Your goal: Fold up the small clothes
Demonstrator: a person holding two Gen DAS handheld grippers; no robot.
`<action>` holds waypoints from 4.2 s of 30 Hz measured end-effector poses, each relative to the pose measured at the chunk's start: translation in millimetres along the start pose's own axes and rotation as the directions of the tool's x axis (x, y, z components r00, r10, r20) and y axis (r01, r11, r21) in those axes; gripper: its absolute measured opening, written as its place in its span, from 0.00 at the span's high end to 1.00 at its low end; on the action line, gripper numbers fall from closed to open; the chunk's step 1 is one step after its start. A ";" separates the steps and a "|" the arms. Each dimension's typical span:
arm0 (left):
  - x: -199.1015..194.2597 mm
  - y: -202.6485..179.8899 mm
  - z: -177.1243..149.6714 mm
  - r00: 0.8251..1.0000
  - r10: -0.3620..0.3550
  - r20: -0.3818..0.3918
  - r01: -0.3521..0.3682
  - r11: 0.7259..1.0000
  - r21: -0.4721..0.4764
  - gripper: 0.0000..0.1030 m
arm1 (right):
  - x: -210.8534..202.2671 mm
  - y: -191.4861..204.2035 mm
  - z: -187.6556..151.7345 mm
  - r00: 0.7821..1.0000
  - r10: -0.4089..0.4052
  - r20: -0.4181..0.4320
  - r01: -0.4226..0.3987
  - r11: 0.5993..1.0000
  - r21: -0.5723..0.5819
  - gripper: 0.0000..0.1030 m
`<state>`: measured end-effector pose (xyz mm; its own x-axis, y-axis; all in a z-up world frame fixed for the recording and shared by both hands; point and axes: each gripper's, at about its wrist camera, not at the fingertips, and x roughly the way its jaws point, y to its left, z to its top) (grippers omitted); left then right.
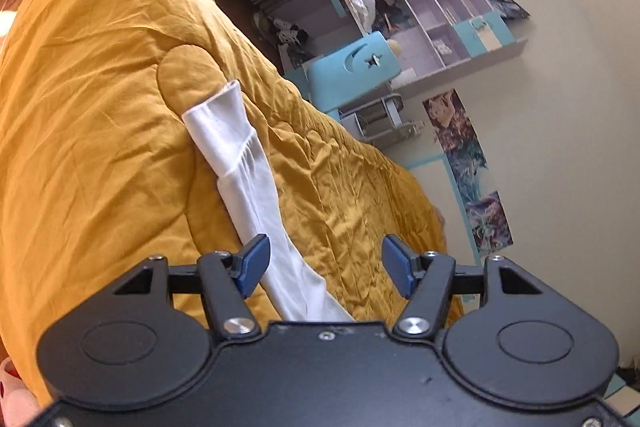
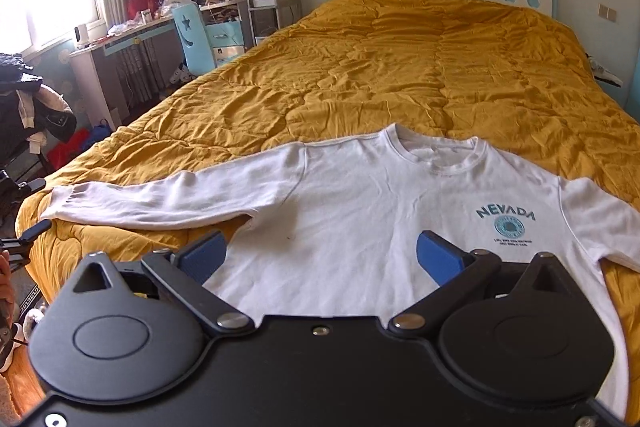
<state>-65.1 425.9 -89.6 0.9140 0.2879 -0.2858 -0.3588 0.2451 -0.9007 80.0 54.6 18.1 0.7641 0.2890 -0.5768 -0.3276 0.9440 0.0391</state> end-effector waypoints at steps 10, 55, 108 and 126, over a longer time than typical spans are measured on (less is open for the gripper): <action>29.4 43.5 31.8 0.990 0.100 0.099 -0.086 0.988 -0.128 0.43 | 54.7 38.9 12.2 0.992 0.119 -0.044 -0.118 0.993 0.028 0.02; 164.9 -266.8 -452.0 0.610 -0.284 -0.740 0.519 0.849 0.102 0.80 | -21.8 -211.5 -73.7 0.948 -0.285 -0.141 0.317 0.885 0.341 0.02; 162.6 -112.2 -283.7 0.844 0.140 -0.518 0.089 0.916 0.392 0.65 | 49.6 -357.7 -95.0 0.974 -0.228 -0.007 0.107 0.430 0.896 0.86; 153.4 -213.3 -514.1 0.555 0.027 -0.832 0.458 0.824 0.333 0.62 | -89.3 -522.1 -177.1 0.765 -0.638 -0.090 0.140 0.029 0.990 0.59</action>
<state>248.9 -58.2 -109.7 0.6545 -0.6035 -0.4554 0.0599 0.6419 -0.7645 84.4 -492.2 -95.4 0.7435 -0.3958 -0.5390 0.6476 0.2254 0.7279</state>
